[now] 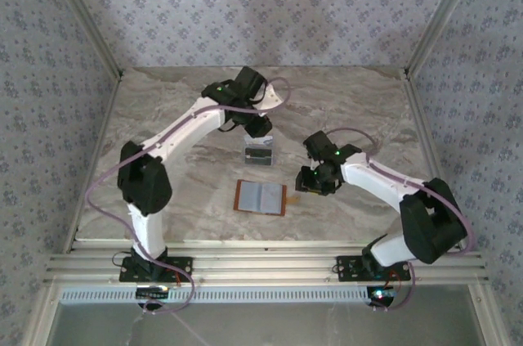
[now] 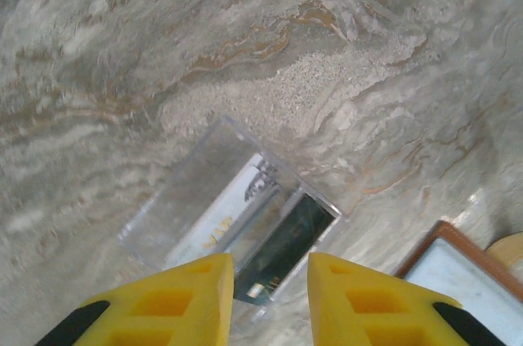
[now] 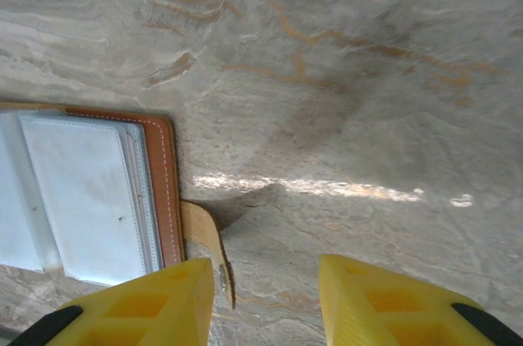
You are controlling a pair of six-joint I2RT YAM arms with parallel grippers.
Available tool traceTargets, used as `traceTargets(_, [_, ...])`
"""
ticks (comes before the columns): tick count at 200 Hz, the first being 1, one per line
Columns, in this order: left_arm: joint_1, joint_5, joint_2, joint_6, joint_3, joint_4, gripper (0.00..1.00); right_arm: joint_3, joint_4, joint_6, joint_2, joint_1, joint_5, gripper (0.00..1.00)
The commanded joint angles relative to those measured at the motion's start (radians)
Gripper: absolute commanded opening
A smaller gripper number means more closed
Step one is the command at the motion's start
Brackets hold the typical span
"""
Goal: Take the credit cards out of the card holder
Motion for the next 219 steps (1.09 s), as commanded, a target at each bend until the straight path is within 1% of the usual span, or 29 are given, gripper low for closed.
traceTargets(1, [-0.003,-0.013,-0.084,-0.233,-0.101,0.131,0.30,0.032,0.015,-0.010,0.038,0.024,-0.033,0.41])
traceTargets(12, [-0.002,-0.008,-0.119,-0.298,-0.156,0.139,0.30,0.045,0.012,-0.011,0.060,0.033,-0.033,0.41])
traceTargets(25, [-0.003,0.038,-0.164,-0.355,-0.224,0.202,0.29,0.059,0.001,-0.012,0.077,0.048,-0.021,0.41])
traceTargets(40, [-0.005,0.093,-0.239,-0.436,-0.342,0.311,0.29,0.077,-0.014,-0.011,0.081,0.063,0.007,0.41])
traceTargets(63, [-0.005,0.102,-0.334,-0.563,-0.484,0.424,0.29,0.113,-0.048,-0.013,0.079,0.081,0.039,0.40])
traceTargets(79, [-0.005,0.054,-0.385,-0.663,-0.558,0.457,0.29,0.133,-0.062,-0.013,0.071,0.094,0.054,0.40])
traceTargets(87, [-0.004,0.008,-0.411,-0.713,-0.590,0.457,0.29,0.142,-0.061,-0.013,0.071,0.099,0.047,0.40])
traceTargets(100, [-0.003,-0.100,-0.447,-0.828,-0.630,0.423,0.28,0.145,-0.033,-0.016,0.084,0.106,-0.017,0.40])
traceTargets(107, [0.001,-0.129,-0.461,-0.872,-0.642,0.396,0.28,0.145,-0.019,-0.016,0.097,0.109,-0.057,0.40])
traceTargets(121, [-0.003,-0.132,-0.485,-0.894,-0.667,0.385,0.28,0.145,-0.003,-0.013,0.122,0.124,-0.087,0.39])
traceTargets(138, [-0.014,-0.144,-0.510,-0.952,-0.700,0.366,0.29,0.135,-0.002,-0.007,0.139,0.140,-0.081,0.39])
traceTargets(155, [-0.025,-0.110,-0.516,-0.981,-0.728,0.370,0.29,0.113,-0.006,0.000,0.147,0.138,-0.069,0.38])
traceTargets(176, [-0.066,-0.110,-0.516,-1.004,-0.750,0.371,0.29,0.085,-0.007,0.005,0.145,0.131,-0.045,0.36])
traceTargets(191, [-0.090,-0.079,-0.507,-1.025,-0.768,0.398,0.28,0.070,-0.006,0.002,0.140,0.129,-0.028,0.35])
traceTargets(219, [-0.141,-0.052,-0.469,-1.042,-0.771,0.435,0.24,0.046,0.008,-0.003,0.145,0.113,-0.024,0.35])
